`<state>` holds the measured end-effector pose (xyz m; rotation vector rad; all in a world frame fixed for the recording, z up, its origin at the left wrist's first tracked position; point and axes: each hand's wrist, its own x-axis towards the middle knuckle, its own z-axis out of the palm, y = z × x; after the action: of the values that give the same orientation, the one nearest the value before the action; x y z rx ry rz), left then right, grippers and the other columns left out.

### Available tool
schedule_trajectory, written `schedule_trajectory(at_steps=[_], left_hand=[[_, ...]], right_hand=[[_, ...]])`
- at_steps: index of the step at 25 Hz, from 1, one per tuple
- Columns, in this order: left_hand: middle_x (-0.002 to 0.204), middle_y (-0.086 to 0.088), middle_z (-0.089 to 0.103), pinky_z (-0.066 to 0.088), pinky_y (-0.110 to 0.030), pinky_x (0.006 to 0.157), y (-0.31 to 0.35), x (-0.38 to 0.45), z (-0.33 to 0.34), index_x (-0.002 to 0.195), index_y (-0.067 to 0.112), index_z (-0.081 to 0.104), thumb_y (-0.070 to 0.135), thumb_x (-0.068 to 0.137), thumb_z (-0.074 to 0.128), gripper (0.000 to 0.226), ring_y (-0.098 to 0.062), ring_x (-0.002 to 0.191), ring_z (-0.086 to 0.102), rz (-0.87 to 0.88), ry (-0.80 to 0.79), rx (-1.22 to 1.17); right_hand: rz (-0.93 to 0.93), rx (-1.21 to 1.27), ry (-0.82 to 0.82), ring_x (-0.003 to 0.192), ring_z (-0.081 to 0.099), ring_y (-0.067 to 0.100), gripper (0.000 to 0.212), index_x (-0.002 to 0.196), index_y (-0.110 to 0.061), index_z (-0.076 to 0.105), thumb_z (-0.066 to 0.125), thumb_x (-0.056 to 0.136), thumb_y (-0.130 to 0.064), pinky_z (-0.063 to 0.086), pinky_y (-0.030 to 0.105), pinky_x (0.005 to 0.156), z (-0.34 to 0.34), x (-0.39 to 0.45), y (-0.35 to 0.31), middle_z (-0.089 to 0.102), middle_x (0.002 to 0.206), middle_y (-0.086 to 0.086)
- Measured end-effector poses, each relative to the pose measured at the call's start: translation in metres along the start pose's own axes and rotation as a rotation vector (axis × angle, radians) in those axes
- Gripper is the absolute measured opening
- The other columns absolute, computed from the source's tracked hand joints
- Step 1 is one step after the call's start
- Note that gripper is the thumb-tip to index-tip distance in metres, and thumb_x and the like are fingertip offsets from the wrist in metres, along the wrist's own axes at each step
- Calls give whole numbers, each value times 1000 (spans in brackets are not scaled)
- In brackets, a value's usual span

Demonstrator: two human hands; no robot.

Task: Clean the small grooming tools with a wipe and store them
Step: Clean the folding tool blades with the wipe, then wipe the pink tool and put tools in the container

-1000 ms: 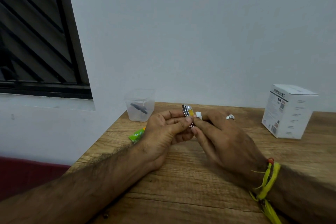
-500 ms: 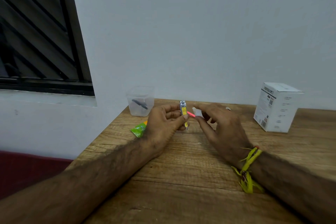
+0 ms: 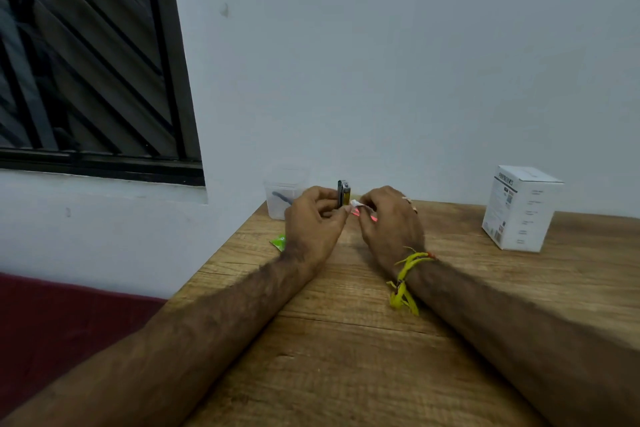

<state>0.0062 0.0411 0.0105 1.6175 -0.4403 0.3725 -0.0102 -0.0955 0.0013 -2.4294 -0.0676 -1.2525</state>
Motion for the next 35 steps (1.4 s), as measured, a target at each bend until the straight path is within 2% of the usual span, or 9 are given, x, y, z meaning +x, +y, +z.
schedule_trajectory(at_steps=[5,8,10,15,20,23,26,31,35], left_hand=[[82,11,72,55,-17,65,44,50,-49,104,16,77,13,84,74,20,1,64,62,307,264,248],[84,1,75,59,-30,82,49,107,-69,101,12,78,21,79,80,24,-12,79,71,134,217,554],[87,-8,76,61,-38,80,41,134,-72,95,6,77,20,72,87,29,-22,82,73,-35,106,759],[82,-10,70,54,-28,58,34,153,-56,81,6,64,18,63,89,33,-23,74,68,-190,-79,1105],[105,-11,66,49,-30,67,22,139,-37,94,8,52,22,75,81,37,-24,86,59,-264,-120,1179],[111,-8,68,50,-38,84,32,118,-31,112,11,60,36,87,73,37,-27,102,60,-5,39,1254],[97,-3,75,53,-38,87,44,88,5,103,18,71,38,91,67,24,-27,101,65,294,49,1051],[120,-10,66,48,-32,85,12,65,60,111,8,61,57,88,64,55,-29,114,62,-216,-275,951],[115,-6,69,53,-31,84,11,77,88,103,12,60,58,75,77,57,-23,108,65,-338,-330,1024]], right_hand=[[124,-48,127,94,60,33,7,92,-11,69,64,89,-16,50,45,83,-9,17,30,67,95,9],[229,-95,127,97,59,32,10,94,-11,69,63,91,-17,49,43,83,-14,23,51,67,97,9],[185,-83,89,96,58,30,9,94,-11,68,62,91,-18,47,41,81,-9,24,49,66,96,8],[166,-30,81,92,58,28,7,90,-12,67,62,90,-18,45,38,76,-4,27,47,65,92,7],[168,-18,42,95,58,26,9,92,-13,68,61,91,-19,45,36,77,-5,21,52,65,95,5],[179,11,51,93,58,25,9,91,-14,67,62,92,-21,46,36,76,-1,20,52,64,93,3],[285,68,117,88,58,24,11,87,-13,67,63,92,-23,46,34,74,-1,24,61,61,88,0],[412,126,209,86,61,26,12,84,-14,67,66,90,-23,51,40,76,-4,23,68,64,87,4],[399,125,216,87,61,26,11,84,-13,67,66,90,-23,51,41,76,-9,32,69,64,88,5]])
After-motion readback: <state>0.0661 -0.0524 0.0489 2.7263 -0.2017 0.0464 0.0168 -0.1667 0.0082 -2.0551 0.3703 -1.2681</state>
